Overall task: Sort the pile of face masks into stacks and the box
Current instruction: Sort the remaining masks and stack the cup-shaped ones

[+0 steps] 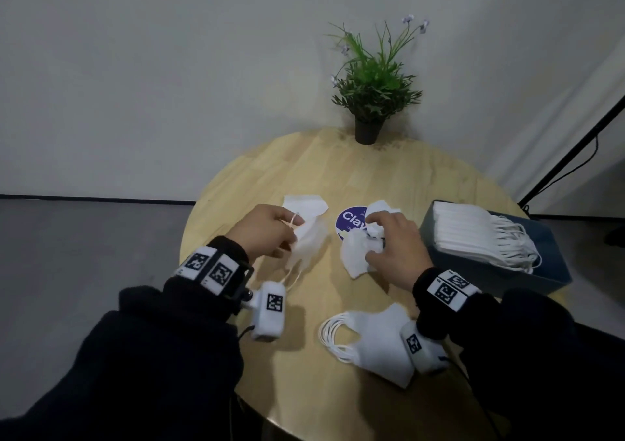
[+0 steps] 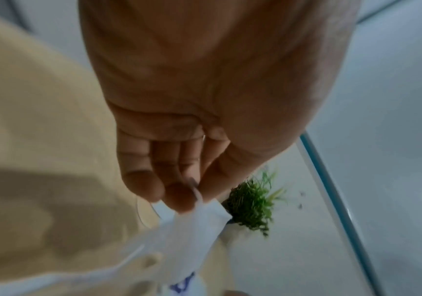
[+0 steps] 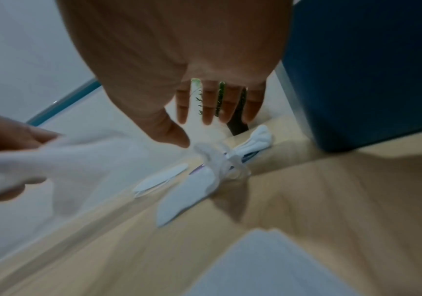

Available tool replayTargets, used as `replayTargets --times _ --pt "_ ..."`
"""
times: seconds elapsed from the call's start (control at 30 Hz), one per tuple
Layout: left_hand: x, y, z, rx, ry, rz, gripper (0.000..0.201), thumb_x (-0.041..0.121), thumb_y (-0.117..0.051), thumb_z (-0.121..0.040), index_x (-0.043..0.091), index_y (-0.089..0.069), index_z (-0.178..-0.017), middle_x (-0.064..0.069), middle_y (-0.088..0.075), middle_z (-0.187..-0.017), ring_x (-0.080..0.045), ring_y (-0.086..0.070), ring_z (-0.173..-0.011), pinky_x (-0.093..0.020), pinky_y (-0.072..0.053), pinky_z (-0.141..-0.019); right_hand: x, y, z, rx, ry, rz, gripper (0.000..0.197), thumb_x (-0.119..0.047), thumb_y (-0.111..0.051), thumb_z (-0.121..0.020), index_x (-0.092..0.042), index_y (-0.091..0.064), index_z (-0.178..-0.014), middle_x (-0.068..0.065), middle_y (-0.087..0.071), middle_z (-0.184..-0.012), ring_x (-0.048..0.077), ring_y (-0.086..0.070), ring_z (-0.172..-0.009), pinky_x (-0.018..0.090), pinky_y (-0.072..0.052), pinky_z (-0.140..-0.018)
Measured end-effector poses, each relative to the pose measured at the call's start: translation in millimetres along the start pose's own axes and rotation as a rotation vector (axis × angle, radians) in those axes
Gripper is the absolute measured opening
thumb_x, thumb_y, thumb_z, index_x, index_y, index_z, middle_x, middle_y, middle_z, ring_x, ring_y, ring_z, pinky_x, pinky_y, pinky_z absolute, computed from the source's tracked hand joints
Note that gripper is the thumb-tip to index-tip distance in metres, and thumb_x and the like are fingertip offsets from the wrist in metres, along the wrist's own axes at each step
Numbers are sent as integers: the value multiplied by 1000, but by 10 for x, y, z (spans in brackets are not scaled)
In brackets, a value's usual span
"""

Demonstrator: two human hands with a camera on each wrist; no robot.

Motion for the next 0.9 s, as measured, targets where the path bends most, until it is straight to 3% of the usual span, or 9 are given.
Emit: replayTargets --times 0.13,0.23,0.3,0.33,0.47,0.6,0.67,0.77,0.9 --pt "31 -103 28 -47 137 525 33 -4 -46 -84 6 -74 -99 -15 -60 -91 -30 -56 -70 -35 -48 -62 -74 -177 -74 -118 126 54 73 10 -48 -79 -33 -57 -138 2 -53 -139 29 -48 -125 40 -43 -102" --pt "112 -235 77 -153 216 733 16 19 -53 -95 11 -66 -101 -7 -60 -78 -26 -58 -58 -32 -49 -60 -186 -221 -144 -154 220 286 61 4 -51 -87 -30 -63 -136 2 -55 -139 31 -49 -121 41 -43 -101" --pt "128 -328 69 -223 249 779 28 44 -67 -94 16 -63 -96 -1 -55 -68 -19 -54 -53 -29 -48 -56 -291 -266 -208 -216 283 464 44 -6 -56 -92 -22 -65 -132 0 -55 -137 30 -48 -119 41 -44 -99" --pt "136 -365 59 -240 248 774 31 46 -75 -90 17 -64 -95 1 -52 -67 -15 -50 -51 -26 -48 -52 -343 -300 -246 -251 317 524 38 -11 -57 -94 -21 -66 -129 -1 -56 -135 28 -49 -118 44 -46 -96" --pt "143 -341 -7 -92 69 379 7 19 -77 -91 13 -75 -94 1 -57 -69 -12 -51 -50 -24 -45 -46 -538 -348 -346 -382 341 705 23 -18 -59 -91 -28 -63 -111 -2 -67 -114 24 -61 -105 41 -50 -88" --pt "94 -131 -97 126 -108 -252 21 25 -68 -93 28 -77 -73 6 -72 -84 -15 -65 -73 -29 -52 -67 -640 -371 -363 -434 366 921 24 -31 -78 -80 -26 -69 -102 -1 -62 -109 23 -54 -108 39 -37 -84" --pt "36 -50 -134 109 -77 -296 20 22 -66 -93 26 -78 -78 3 -74 -94 -17 -66 -80 -28 -51 -69 -617 -320 -384 -427 296 787 17 -30 -78 -76 -30 -65 -88 -5 -57 -105 22 -53 -105 37 -37 -80" --pt "-4 108 -150 113 -16 -339 14 28 -71 -89 15 -77 -93 -5 -75 -99 -24 -68 -81 -28 -52 -62 -547 -60 -461 -311 81 364 12 -29 -74 -78 -20 -66 -77 -1 -66 -95 24 -61 -91 35 -49 -76" --pt "-35 317 -57 221 19 -694 34 32 -65 -92 18 -64 -122 -5 -65 -121 -26 -66 -96 -35 -53 -75 -469 288 -467 -274 -199 -211 21 -10 -83 -81 -14 -64 -74 -1 -60 -66 11 -53 -60 19 -40 -49"
Point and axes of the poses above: each hand's wrist, its own z-axis away from the middle knuckle, its own y-axis out of the back of the hand, x = y × z, the point moved 6 cm from there along -z, towards the middle knuckle
